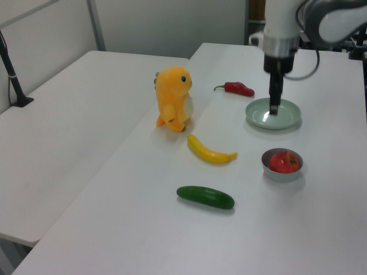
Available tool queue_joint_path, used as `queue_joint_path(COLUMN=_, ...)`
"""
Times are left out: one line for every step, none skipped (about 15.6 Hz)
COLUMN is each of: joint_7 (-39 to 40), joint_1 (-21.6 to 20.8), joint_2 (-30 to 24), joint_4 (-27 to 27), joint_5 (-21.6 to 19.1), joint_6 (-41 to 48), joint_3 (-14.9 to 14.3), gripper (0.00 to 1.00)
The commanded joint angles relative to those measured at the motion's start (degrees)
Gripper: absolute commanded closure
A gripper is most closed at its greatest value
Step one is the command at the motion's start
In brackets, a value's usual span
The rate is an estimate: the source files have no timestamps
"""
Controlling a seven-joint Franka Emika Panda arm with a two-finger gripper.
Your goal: Put the red apple in the bowl
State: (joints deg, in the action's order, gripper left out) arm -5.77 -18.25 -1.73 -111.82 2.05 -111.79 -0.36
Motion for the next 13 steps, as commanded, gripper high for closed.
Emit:
queue_joint_path(joint_7=-5.98, joint_1=0.58, joint_2=-1.69, joint_4=5.28, joint_5=-0.03, joint_6=0.78, joint_3=-4.64, gripper=0.00)
queue_joint_path(joint_7=-10.01, joint_1=1.19, joint_2=-1.61, joint_4=6.78, joint_5=-0.03, joint_6=0.78, joint_3=-5.52, gripper=0.00)
queue_joint_path(joint_7=-12.05, joint_1=2.33, joint_2=-1.35, joint_4=8.36, joint_5=0.05, joint_6=1.04, joint_3=-5.88, gripper=0.00)
queue_joint_path(joint_7=-11.55, joint_1=3.82, joint_2=-1.34, joint_4=8.89, joint_5=0.14, joint_6=2.00, joint_3=-5.88, gripper=0.00)
queue_joint_path(joint_7=-9.46, joint_1=5.40, joint_2=-1.34, joint_4=8.99, joint_5=0.14, joint_6=2.97, joint_3=-5.88, gripper=0.00)
queue_joint_path(joint_7=-6.22, joint_1=6.72, joint_2=-1.34, joint_4=9.25, joint_5=-0.29, joint_6=3.94, joint_3=-5.88, gripper=0.00)
queue_joint_path(joint_7=-3.05, joint_1=7.69, joint_2=-1.26, joint_4=10.38, joint_5=-0.47, joint_6=5.86, joint_3=-5.79, gripper=0.00)
queue_joint_path(joint_7=0.03, joint_1=8.14, joint_2=-0.73, joint_4=11.44, joint_5=-0.82, joint_6=8.75, joint_3=-5.71, gripper=0.00)
queue_joint_path(joint_7=1.62, joint_1=8.58, joint_2=-0.47, joint_4=12.49, joint_5=-2.13, joint_6=11.48, joint_3=-5.71, gripper=0.00)
queue_joint_path(joint_7=1.99, joint_1=9.63, joint_2=-0.12, joint_4=13.03, joint_5=-4.75, joint_6=12.55, joint_3=-5.79, gripper=0.00)
queue_joint_path(joint_7=1.64, joint_1=10.77, joint_2=0.15, joint_4=13.55, joint_5=-6.95, joint_6=12.56, joint_3=-5.79, gripper=0.00)
queue_joint_path(joint_7=1.64, joint_1=11.47, joint_2=0.41, joint_4=15.04, joint_5=-7.76, joint_6=13.17, joint_3=-5.79, gripper=0.00)
queue_joint_path(joint_7=1.73, joint_1=11.74, joint_2=0.59, joint_4=15.40, joint_5=-7.85, joint_6=13.52, joint_3=-5.79, gripper=0.00)
